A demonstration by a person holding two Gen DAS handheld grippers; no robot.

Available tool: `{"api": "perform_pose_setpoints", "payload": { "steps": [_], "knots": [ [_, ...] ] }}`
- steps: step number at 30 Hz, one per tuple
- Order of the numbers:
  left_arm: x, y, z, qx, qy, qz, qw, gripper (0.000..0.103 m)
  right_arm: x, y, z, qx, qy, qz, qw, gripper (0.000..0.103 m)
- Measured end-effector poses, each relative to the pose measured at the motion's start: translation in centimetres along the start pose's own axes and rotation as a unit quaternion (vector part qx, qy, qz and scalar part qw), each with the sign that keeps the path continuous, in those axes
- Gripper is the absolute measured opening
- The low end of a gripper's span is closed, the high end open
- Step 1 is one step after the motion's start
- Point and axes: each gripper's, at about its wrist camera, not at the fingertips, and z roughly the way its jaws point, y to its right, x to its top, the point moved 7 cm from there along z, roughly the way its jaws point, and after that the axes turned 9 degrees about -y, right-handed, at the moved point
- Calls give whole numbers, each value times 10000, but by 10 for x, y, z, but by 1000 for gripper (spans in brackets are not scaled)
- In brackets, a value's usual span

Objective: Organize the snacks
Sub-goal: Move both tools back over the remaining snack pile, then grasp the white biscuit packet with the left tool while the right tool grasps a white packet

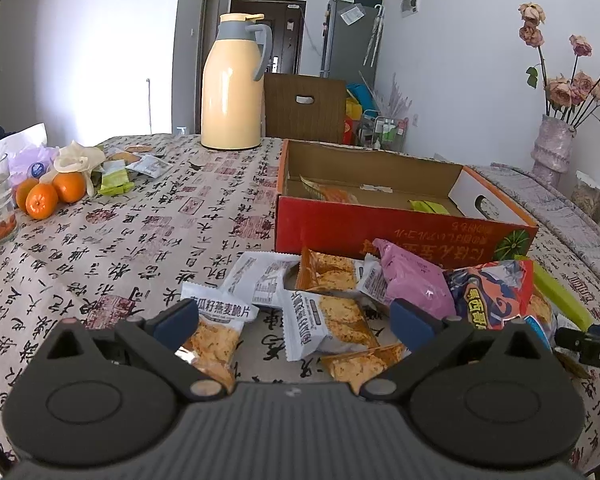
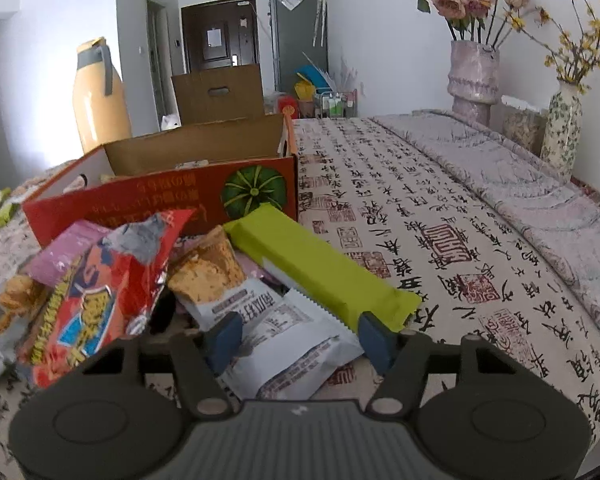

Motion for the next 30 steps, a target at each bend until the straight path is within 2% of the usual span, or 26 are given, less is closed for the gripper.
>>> {"api": "perform_pose_setpoints", "payload": {
  "steps": [9,20,22,25,27,30],
  "knots": [
    [-4,1,-2,-24,-18,-9,10000,103,-15,3,-6,-183,78,-166,9997,64],
    [-11,2,-12,-4,-15,-22,10000,103,-29,2,-10,-311,584,-263,9975,66],
    [-11,2,-14,0,-1,-29,10000,103,-30,6,-8,-304,564,-121,9979,77],
    [-12,1,-15,16,8,-33,10000,103,-30,10,-9,-257,535,-48,9982,81],
    [-12,0,-15,28,0,-48,10000,103,-32,10,-10,-224,531,-59,9983,81],
    [-13,1,-16,25,-15,-50,10000,103,-33,5,-13,-90,547,-128,9984,67]
  ]
}}
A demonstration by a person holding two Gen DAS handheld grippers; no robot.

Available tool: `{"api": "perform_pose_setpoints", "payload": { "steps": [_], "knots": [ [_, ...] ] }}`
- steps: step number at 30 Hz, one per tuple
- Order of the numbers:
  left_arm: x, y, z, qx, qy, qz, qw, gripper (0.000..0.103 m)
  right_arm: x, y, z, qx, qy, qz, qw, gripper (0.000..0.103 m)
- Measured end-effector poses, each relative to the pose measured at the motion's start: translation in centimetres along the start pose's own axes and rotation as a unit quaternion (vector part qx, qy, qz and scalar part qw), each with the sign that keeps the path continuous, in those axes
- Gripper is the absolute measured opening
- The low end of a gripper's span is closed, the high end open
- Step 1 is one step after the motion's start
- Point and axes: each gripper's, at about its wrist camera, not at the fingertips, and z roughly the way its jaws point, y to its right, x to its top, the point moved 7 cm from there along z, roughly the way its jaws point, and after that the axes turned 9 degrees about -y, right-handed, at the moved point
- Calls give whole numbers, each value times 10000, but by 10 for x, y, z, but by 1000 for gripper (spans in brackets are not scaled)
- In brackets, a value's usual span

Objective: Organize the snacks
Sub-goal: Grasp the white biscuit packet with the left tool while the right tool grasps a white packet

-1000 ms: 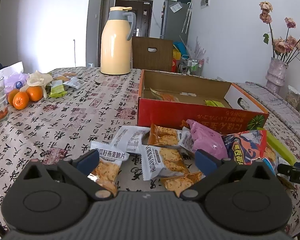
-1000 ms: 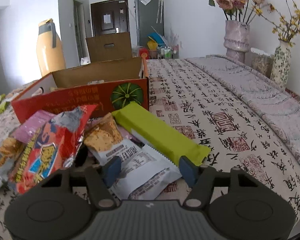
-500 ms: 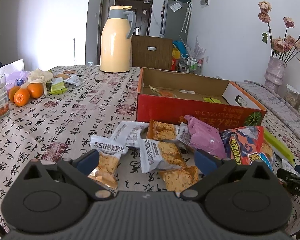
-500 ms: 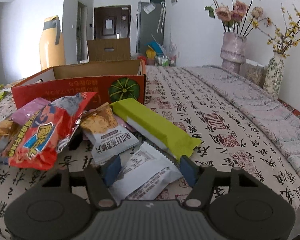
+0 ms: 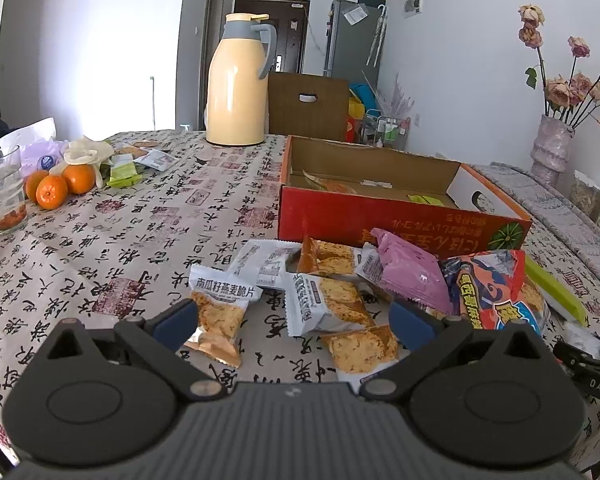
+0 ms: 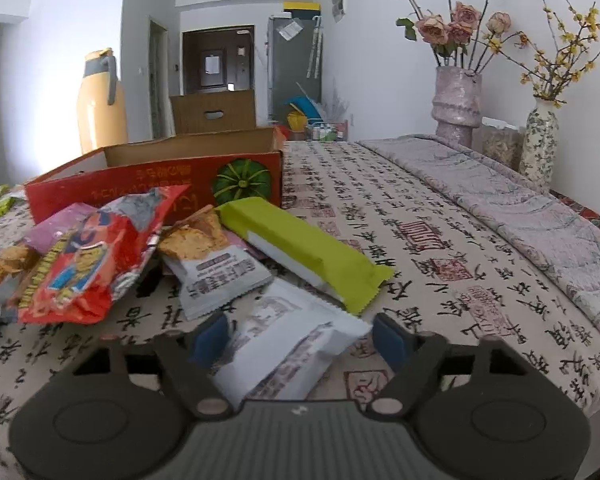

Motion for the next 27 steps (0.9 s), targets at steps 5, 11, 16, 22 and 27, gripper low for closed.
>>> {"api": "perform_pose_setpoints", "payload": {
  "steps": [5,11,16,22,27],
  "knots": [
    [-1,-1,-2,18,5,-10,10000,103,-1,-7,-5,122,78,-120,9998,55],
    [0,-9,0,86,-22,-87,9999,103,4,-6,-14,225,263,-94,9994,48],
    [4,-18,2,198,-45,-130,9997,103,14,-3,-22,263,457,-20,9986,47],
    [11,-35,18,459,-218,-120,9986,103,27,7,-23,239,607,154,9977,47],
    [14,-53,43,711,-513,-70,9961,103,32,14,-18,230,613,245,9976,47]
  ]
}}
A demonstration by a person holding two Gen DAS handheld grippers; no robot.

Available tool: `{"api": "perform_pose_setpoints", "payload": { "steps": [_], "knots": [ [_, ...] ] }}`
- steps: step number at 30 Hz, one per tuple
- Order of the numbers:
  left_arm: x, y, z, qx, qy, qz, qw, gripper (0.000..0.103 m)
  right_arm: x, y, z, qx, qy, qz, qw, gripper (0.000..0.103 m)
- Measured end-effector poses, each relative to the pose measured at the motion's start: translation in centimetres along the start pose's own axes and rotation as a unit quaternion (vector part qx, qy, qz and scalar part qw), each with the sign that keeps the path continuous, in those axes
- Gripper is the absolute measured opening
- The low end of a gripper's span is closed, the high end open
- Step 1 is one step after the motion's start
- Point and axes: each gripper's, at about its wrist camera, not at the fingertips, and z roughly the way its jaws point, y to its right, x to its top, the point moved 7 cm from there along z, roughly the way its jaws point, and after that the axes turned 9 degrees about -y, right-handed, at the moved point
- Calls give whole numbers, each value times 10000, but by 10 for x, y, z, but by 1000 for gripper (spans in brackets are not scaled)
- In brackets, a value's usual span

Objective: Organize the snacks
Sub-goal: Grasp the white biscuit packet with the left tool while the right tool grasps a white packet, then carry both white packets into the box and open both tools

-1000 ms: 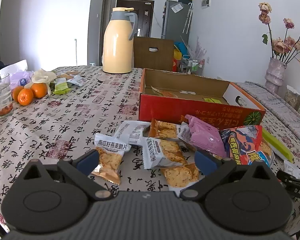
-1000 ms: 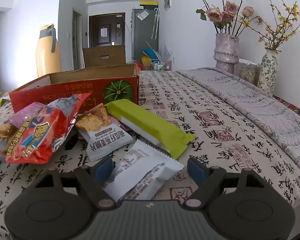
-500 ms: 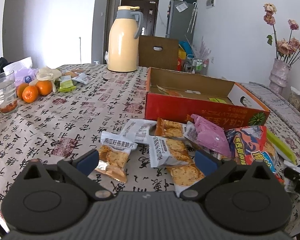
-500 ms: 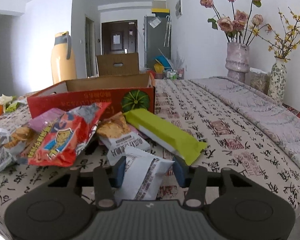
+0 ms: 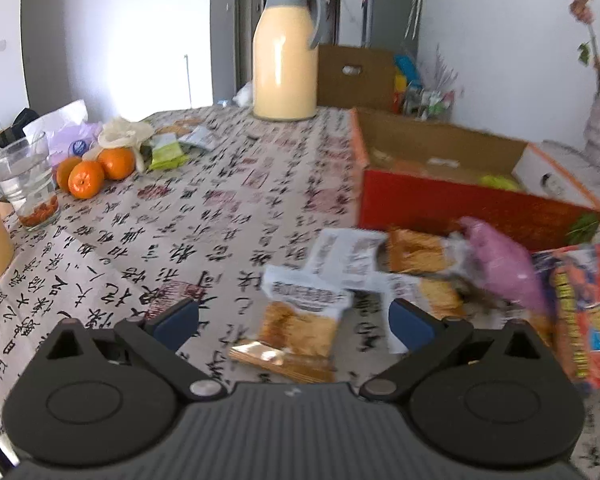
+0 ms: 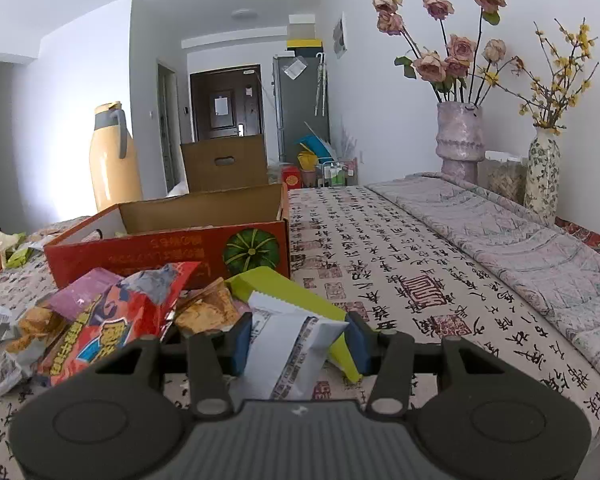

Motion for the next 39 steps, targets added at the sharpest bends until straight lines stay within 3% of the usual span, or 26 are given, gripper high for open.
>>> {"api": "perform_pose_setpoints", "payload": {
  "steps": [8,11,13,16,17,18,29,39],
  "knots": [
    [-5,-8,29,143,-413,-55,9990,102,1,4,8,35,-43,80,10000,47],
    [-8,-6,32,105,-488,-77,9987,94,0,4,9,50,-63,92,9999,47],
    [-8,-6,31,89,-443,-72,9990,86,-1,4,8,59,-65,99,9999,47],
    [-6,-4,27,-7,-390,-61,9992,64,-2,4,8,73,-67,112,9999,47],
    [-6,-4,26,-44,-371,-73,9993,49,-2,4,8,80,-65,116,9999,47],
    [-6,-3,24,-79,-355,-76,9993,42,-2,4,8,84,-64,117,9999,47],
    [-3,4,6,-152,-118,-52,9998,41,1,4,4,111,10,127,9999,47],
    [18,21,-10,-324,264,56,9991,41,24,-6,5,298,300,38,9991,47]
  ]
}}
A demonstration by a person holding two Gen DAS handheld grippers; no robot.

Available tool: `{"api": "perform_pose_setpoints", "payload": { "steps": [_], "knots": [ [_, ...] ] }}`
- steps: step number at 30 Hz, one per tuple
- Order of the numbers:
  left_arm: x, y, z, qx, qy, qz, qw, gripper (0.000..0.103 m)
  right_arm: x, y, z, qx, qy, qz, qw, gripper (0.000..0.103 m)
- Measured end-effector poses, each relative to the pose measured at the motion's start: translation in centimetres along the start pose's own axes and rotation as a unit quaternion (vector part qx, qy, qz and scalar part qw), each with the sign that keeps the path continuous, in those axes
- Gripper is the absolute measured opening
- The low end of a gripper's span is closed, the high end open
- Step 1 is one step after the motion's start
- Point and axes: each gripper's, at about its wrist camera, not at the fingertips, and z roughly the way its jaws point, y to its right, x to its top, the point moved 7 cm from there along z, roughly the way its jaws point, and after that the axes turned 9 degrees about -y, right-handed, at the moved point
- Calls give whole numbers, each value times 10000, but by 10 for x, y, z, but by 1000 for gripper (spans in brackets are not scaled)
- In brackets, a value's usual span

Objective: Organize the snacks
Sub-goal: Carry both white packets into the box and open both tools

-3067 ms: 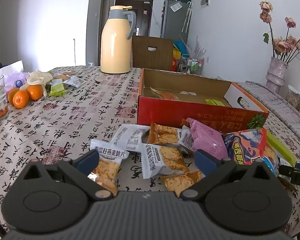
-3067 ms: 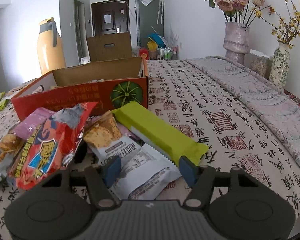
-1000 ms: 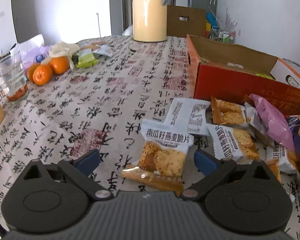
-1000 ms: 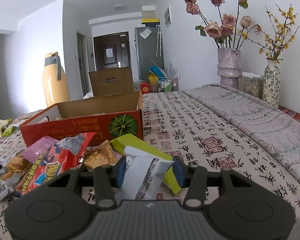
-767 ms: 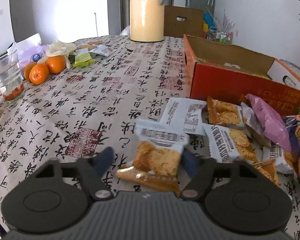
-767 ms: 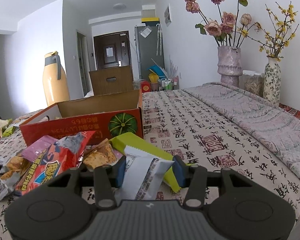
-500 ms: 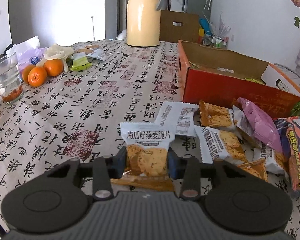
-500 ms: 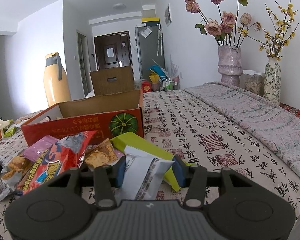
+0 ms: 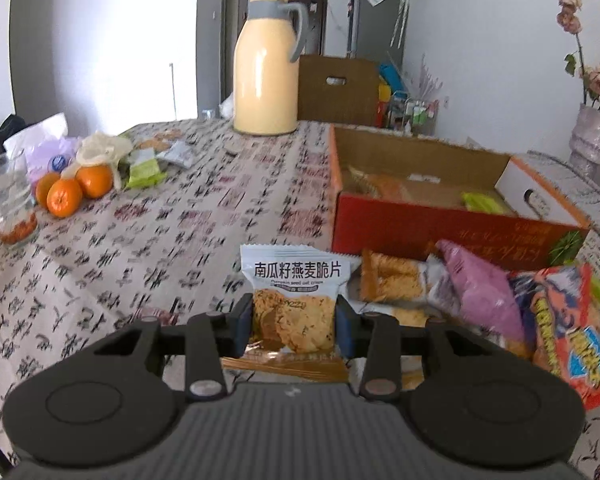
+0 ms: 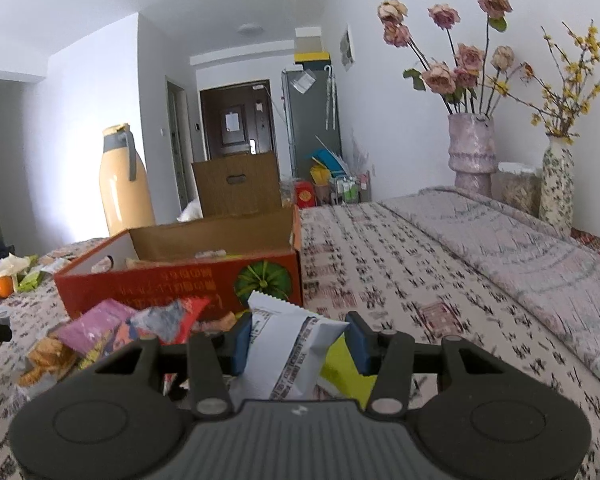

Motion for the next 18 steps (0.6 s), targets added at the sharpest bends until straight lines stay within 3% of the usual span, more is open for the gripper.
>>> {"api": "perform_pose_setpoints", "payload": {
  "steps": [18],
  "knots": [
    [76,67,-1,-359,718,428,9959,41,78,-27,41,307,568,-100,9979,47]
  ]
}}
